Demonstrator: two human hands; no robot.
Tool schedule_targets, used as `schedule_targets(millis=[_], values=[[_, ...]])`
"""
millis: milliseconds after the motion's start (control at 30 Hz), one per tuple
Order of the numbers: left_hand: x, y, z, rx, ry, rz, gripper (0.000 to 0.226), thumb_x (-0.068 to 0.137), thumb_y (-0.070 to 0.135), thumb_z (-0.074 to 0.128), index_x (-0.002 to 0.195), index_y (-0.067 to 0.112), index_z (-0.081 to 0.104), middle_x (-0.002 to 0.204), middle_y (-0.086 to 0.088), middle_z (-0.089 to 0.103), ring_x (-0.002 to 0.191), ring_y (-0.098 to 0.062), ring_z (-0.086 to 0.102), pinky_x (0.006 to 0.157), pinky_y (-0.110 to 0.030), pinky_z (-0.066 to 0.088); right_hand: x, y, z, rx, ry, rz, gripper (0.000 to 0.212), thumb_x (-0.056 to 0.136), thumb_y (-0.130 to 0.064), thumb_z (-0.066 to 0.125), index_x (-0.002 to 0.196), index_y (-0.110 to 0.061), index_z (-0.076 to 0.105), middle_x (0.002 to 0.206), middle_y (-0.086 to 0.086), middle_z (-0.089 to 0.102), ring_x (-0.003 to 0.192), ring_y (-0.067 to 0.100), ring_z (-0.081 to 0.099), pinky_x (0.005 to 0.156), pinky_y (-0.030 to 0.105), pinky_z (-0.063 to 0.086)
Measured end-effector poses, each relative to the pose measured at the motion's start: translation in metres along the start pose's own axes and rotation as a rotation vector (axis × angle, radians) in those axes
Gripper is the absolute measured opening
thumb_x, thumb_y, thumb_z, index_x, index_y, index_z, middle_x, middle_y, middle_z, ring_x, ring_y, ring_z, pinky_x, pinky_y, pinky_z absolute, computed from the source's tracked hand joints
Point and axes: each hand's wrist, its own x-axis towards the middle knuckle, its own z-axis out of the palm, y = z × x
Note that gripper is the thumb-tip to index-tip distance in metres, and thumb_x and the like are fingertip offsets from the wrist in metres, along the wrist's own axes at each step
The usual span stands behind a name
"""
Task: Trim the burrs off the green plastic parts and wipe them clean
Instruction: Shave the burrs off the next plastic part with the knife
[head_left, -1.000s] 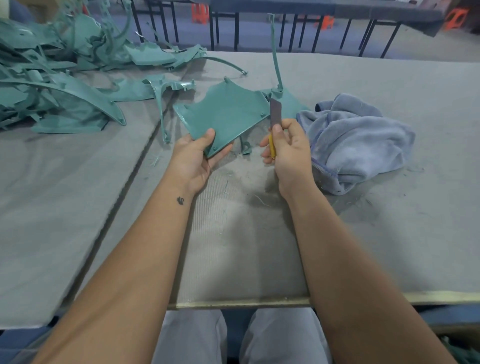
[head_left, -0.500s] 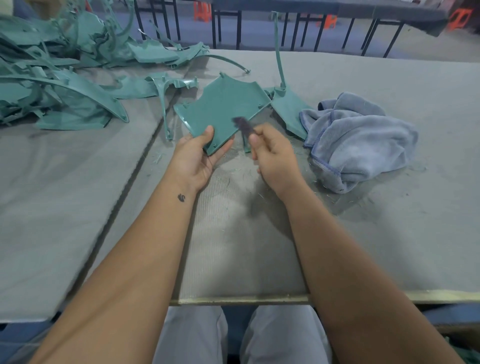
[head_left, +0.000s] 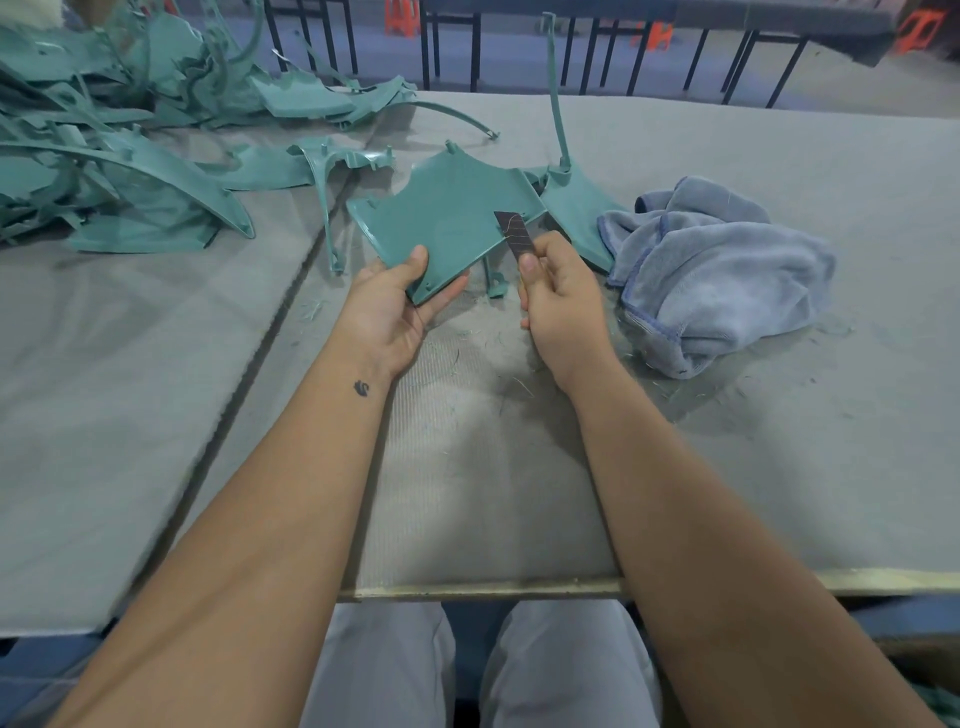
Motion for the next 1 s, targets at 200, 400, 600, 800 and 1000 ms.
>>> schedule_targets(millis=[200,400,600,800,1000], values=[[-0.0003,-0.0001,0.001,-0.009,-0.004,-0.005,0.028,0.099,0.001,0.047,0.127,0.0,0.052,0.111,-0.017,0.066,0.082,-0.026,0.071,0.058,-0.028,0.058,-0.0006,-0.0024,0.0007,-0.002,-0.013,0.008,0.025,0.1,-0.014,0.04,0.077,-0.022,0.04,0.064,-0.003,0.034,0.063,0.019,0.031,0.058,0.038,0.033],[-0.0009,0.0006,0.0007,-0.017,0.007,-0.007,0.032,0.099,0.001,0.047,0.131,0.0,0.05,0.113,-0.018,0.065,0.087,-0.027,0.07,0.058,-0.028,0.058,0.0002,-0.0017,0.0016,-0.002,-0.042,0.005,0.021,0.101,-0.014,0.04,0.08,-0.016,0.041,0.066,0.0,0.034,0.064,0.021,0.03,0.058,0.039,0.03],[-0.0007,0.0014,0.0015,-0.043,0.018,-0.015,0.034,0.1,0.001,0.046,0.134,0.0,0.048,0.109,-0.016,0.066,0.087,-0.027,0.069,0.057,-0.03,0.059,0.0006,-0.0012,0.0013,-0.032,-0.08,0.002,0.028,0.101,-0.012,0.041,0.075,-0.024,0.04,0.064,-0.003,0.036,0.063,0.02,0.032,0.058,0.036,0.029],[-0.0003,0.0025,-0.0001,-0.108,-0.019,-0.022,0.033,0.1,0.004,0.045,0.133,0.002,0.049,0.104,-0.013,0.068,0.082,-0.024,0.071,0.063,-0.031,0.06,-0.0017,-0.0034,0.0033,-0.032,-0.108,-0.057,0.024,0.099,-0.013,0.043,0.078,-0.023,0.047,0.059,-0.007,0.038,0.056,0.012,0.034,0.055,0.031,0.03],[0.0029,0.0025,-0.0039,0.003,-0.043,-0.093,0.017,0.1,0.009,0.046,0.109,0.014,0.06,0.097,-0.006,0.074,0.09,-0.025,0.07,0.093,-0.048,0.052,-0.001,-0.0018,0.0045,-0.088,-0.096,-0.068,0.028,0.1,-0.015,0.044,0.077,-0.03,0.046,0.061,-0.008,0.041,0.059,0.015,0.037,0.058,0.036,0.035]])
